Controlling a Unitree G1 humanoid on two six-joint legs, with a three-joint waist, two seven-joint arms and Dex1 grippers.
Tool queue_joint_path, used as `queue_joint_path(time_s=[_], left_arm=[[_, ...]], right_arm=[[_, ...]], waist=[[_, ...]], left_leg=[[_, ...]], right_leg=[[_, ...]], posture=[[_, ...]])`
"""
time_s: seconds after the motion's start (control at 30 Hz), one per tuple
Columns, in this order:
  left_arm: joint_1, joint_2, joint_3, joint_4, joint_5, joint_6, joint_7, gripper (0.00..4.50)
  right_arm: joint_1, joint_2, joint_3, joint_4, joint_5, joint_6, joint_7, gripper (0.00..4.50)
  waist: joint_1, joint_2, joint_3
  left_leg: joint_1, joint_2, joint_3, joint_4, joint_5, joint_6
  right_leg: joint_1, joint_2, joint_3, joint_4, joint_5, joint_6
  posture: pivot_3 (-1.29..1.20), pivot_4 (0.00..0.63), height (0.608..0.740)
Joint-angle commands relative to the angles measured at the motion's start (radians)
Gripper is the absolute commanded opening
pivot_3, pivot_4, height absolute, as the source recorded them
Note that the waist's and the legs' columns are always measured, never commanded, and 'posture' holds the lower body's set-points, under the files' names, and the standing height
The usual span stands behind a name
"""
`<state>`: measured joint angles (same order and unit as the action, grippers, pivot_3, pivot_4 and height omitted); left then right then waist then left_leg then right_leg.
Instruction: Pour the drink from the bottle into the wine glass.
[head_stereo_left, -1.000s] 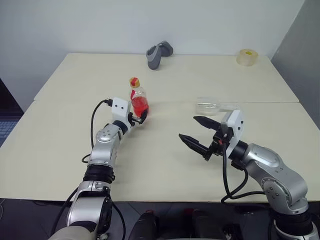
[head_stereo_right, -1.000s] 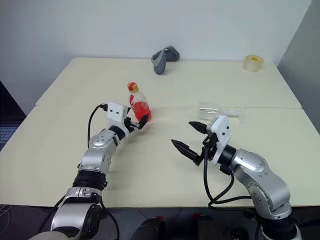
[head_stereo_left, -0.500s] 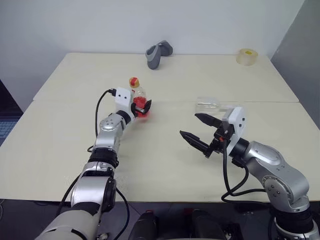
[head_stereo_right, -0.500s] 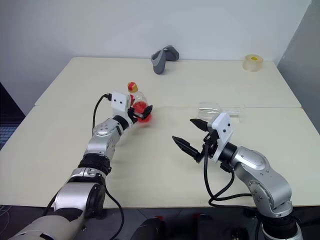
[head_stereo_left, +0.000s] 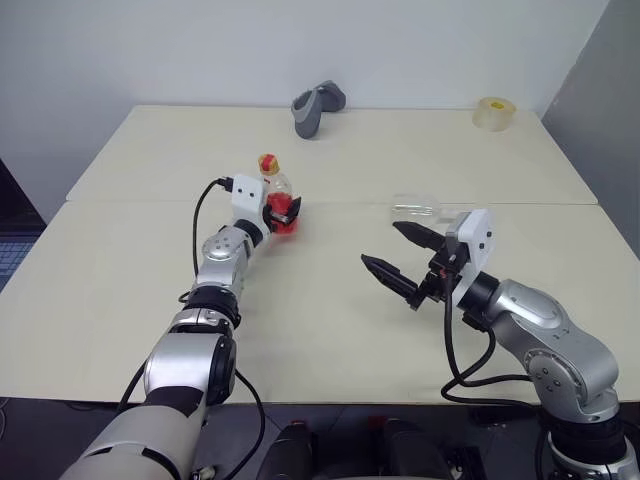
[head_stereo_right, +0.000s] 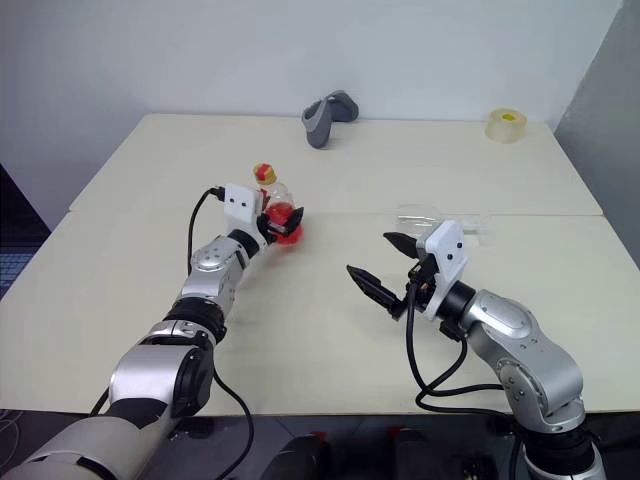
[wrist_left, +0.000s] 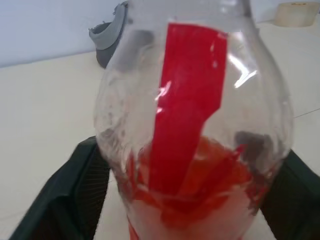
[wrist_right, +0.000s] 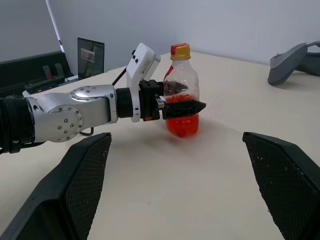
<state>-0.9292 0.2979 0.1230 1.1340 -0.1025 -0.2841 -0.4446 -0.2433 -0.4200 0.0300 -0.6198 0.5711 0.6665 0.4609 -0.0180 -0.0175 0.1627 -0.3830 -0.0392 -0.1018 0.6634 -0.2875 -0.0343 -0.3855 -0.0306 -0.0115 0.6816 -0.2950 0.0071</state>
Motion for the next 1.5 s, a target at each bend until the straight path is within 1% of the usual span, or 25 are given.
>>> queue_joint_path(time_s=[0.03, 0.1, 0.17, 0.3, 0.37, 0.43, 0.47, 0.57, 0.67, 0.8, 0.83, 0.9, 1.03, 1.2, 1.37, 1.5], left_arm=[[-0.045, 0.006, 0.021, 0.010, -0.005, -0.035, 0.005, 2.96], [-0.055, 0.007, 0.023, 0.023, -0.004, -0.037, 0.005, 2.53], [-0.061, 0.007, 0.024, 0.030, -0.004, -0.039, 0.003, 2.26], [-0.065, 0.007, 0.020, 0.027, 0.002, -0.037, -0.008, 2.08], [-0.066, 0.006, 0.013, 0.014, 0.005, -0.030, -0.025, 2.07], [-0.061, 0.009, -0.021, -0.035, 0.020, -0.005, -0.092, 2.07], [-0.057, 0.012, -0.037, -0.064, 0.024, 0.005, -0.130, 2.07], [-0.041, 0.022, -0.088, -0.151, 0.027, 0.029, -0.275, 2.05], [-0.047, 0.034, -0.111, -0.210, 0.012, 0.046, -0.400, 2.05], [-0.068, 0.028, -0.126, -0.233, 0.004, 0.062, -0.498, 2.05], [-0.076, 0.020, -0.126, -0.228, 0.002, 0.061, -0.512, 2.05], [-0.087, 0.006, -0.126, -0.219, 0.000, 0.058, -0.536, 2.05], [-0.102, -0.023, -0.124, -0.204, 0.003, 0.048, -0.543, 2.05], [-0.128, -0.058, -0.115, -0.176, -0.006, 0.052, -0.555, 2.05], [-0.142, -0.069, -0.107, -0.151, -0.006, 0.044, -0.562, 2.05], [-0.143, -0.072, -0.104, -0.146, -0.002, 0.035, -0.563, 2.05]], right_arm=[[-0.014, -0.004, -0.023, -0.040, 0.009, -0.010, -0.007, 4.50], [-0.019, -0.006, -0.022, -0.031, 0.005, -0.014, -0.008, 4.50], [-0.024, -0.006, -0.022, -0.025, 0.003, -0.015, -0.008, 4.50], [-0.037, -0.009, -0.021, -0.006, -0.011, -0.014, -0.015, 4.50], [-0.054, -0.014, -0.018, 0.017, -0.035, -0.012, -0.027, 4.50], [-0.120, -0.029, -0.017, 0.112, -0.131, 0.026, -0.113, 4.50], [-0.152, -0.027, -0.023, 0.144, -0.143, 0.036, -0.126, 4.50], [-0.248, 0.007, -0.033, 0.206, -0.134, 0.046, -0.137, 4.50], [-0.356, 0.059, -0.032, 0.294, -0.120, 0.044, -0.132, 4.50], [-0.455, 0.097, -0.033, 0.371, -0.098, 0.056, -0.103, 4.50], [-0.483, 0.129, -0.060, 0.396, -0.064, 0.082, -0.121, 4.50], [-0.515, 0.156, -0.080, 0.423, -0.041, 0.108, -0.129, 4.50], [-0.544, 0.170, -0.081, 0.441, -0.035, 0.135, -0.122, 4.50], [-0.578, 0.144, -0.049, 0.449, -0.040, 0.124, -0.059, 4.50], [-0.609, 0.146, -0.045, 0.482, -0.054, 0.117, -0.042, 4.50], [-0.626, 0.154, -0.040, 0.497, -0.060, 0.107, -0.029, 4.50]], waist=[[0.000, 0.000, 0.000], [0.000, 0.000, 0.000], [0.000, 0.000, 0.000], [-0.003, 0.000, 0.000], [-0.006, 0.000, 0.000], [-0.008, 0.000, 0.000], [-0.008, 0.000, 0.000], [-0.009, 0.000, 0.000], [-0.014, 0.000, 0.000], [-0.016, 0.000, 0.000], [-0.016, 0.000, 0.000], [-0.015, 0.000, 0.000], [-0.013, 0.000, 0.000], [-0.014, 0.000, 0.000], [-0.017, 0.000, 0.000], [-0.021, 0.000, 0.000]], left_leg=[[0.000, 0.000, 0.000, 0.000, 0.000, 0.000], [0.000, 0.000, 0.000, 0.000, 0.000, 0.000], [0.000, 0.000, 0.000, 0.000, 0.000, 0.000], [0.000, 0.000, 0.000, 0.000, 0.000, 0.000], [0.000, 0.000, 0.000, 0.000, 0.000, 0.000], [0.000, 0.000, 0.000, 0.000, 0.000, 0.000], [-0.001, 0.000, 0.000, 0.001, 0.000, 0.000], [-0.002, -0.001, 0.001, 0.000, 0.001, 0.001], [-0.003, 0.000, 0.001, -0.001, 0.002, -0.001], [-0.004, -0.001, 0.003, 0.000, 0.002, -0.001], [-0.004, -0.001, 0.003, 0.000, 0.002, -0.001], [-0.004, -0.001, 0.002, 0.000, 0.002, -0.001], [-0.005, -0.001, 0.002, 0.000, 0.002, 0.000], [-0.006, -0.002, 0.002, 0.001, 0.003, 0.000], [-0.016, -0.002, 0.005, 0.004, 0.003, 0.000], [-0.016, -0.002, 0.005, 0.003, 0.005, 0.000]], right_leg=[[0.000, 0.000, 0.000, 0.000, 0.000, 0.000], [0.000, 0.000, 0.000, 0.000, 0.000, 0.000], [0.000, 0.000, 0.000, 0.000, 0.000, 0.000], [0.000, 0.000, 0.000, 0.000, 0.000, 0.000], [0.000, 0.000, 0.000, 0.000, 0.000, 0.000], [0.000, 0.000, 0.000, 0.001, 0.000, 0.000], [-0.001, 0.000, 0.000, 0.001, 0.000, 0.000], [-0.003, -0.001, 0.000, 0.002, 0.000, 0.000], [-0.004, -0.001, 0.000, 0.001, 0.000, 0.000], [-0.005, -0.001, 0.002, 0.000, 0.000, 0.000], [-0.005, -0.001, 0.001, 0.000, 0.000, 0.000], [-0.005, -0.001, 0.001, 0.001, 0.000, 0.000], [-0.005, -0.002, 0.000, 0.002, 0.000, 0.000], [-0.006, -0.002, 0.001, 0.002, 0.000, 0.000], [-0.021, -0.003, 0.002, 0.014, 0.000, 0.000], [-0.022, -0.003, 0.002, 0.016, 0.000, 0.000]], posture=[[0.00, 0.150, 0.740], [0.00, 0.150, 0.740], [0.00, 0.150, 0.740], [0.00, 0.150, 0.740], [0.00, 0.150, 0.740], [0.00, 0.150, 0.740], [0.00, 0.150, 0.740], [0.00, 0.150, 0.740], [0.00, 0.150, 0.740], [0.00, 0.150, 0.740], [0.00, 0.150, 0.740], [0.00, 0.150, 0.740], [0.00, 0.150, 0.740], [0.00, 0.150, 0.740], [0.00, 0.150, 0.740], [0.00, 0.150, 0.740]])
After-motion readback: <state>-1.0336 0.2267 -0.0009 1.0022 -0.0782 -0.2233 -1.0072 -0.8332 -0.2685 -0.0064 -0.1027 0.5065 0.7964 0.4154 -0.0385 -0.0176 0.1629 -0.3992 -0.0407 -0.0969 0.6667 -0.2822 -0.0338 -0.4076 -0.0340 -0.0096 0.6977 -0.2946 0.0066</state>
